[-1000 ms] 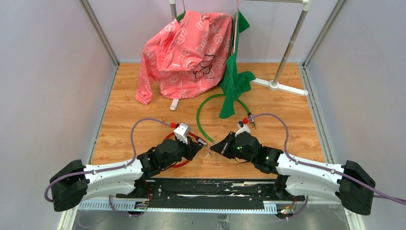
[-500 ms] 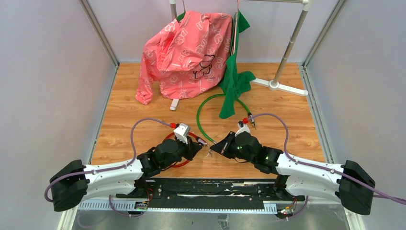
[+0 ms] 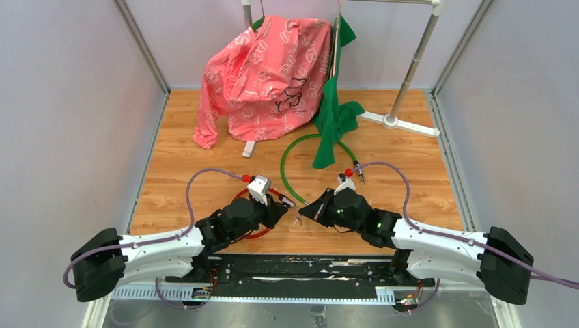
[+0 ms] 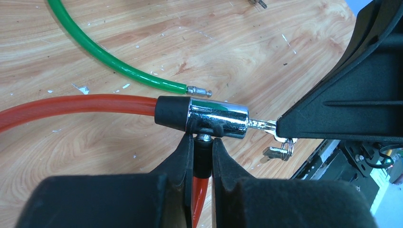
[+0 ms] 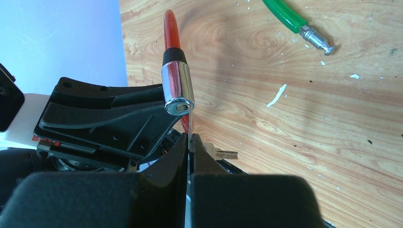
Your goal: Unlock with the key
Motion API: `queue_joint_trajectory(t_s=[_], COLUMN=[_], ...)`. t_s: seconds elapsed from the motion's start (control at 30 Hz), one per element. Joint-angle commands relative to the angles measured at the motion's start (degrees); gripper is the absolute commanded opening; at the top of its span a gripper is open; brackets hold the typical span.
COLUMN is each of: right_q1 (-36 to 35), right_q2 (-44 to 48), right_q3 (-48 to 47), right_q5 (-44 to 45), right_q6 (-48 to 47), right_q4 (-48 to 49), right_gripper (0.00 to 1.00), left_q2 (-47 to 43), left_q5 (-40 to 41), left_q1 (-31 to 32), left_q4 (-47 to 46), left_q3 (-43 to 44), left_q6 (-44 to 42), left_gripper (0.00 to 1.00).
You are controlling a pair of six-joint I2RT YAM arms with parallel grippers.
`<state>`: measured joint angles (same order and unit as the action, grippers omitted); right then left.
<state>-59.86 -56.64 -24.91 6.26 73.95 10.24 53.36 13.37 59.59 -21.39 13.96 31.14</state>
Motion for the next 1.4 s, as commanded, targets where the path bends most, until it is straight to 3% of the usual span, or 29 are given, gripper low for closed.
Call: queue_joint_trajectory(t_s=[0.0, 0.9, 1.37], right_q1=[-0.5, -0.5, -0.5], right_q2=[-0.5, -1.2, 0.1], right_q3=[0.5, -0.9, -0.9], right_q5=[2.2, 2.5, 3.1], right_q6=[0.4, -1.2, -0.2], right_q4=[1.6, 4.1, 0.5], right_gripper=[0.00, 0.00, 0.00], left_q2=[-0.2, 0.4, 0.6], left_q5=[0.7, 1.0, 3.5], left_q1=[-0.3, -0.3, -0.3], left_q4=[-3.6, -3.5, -2.9], left_q3=[-0.2, -0.1, -0.1], left_q6=[0.9, 1.2, 2.4], left_gripper=[0.00, 0.00, 0.00])
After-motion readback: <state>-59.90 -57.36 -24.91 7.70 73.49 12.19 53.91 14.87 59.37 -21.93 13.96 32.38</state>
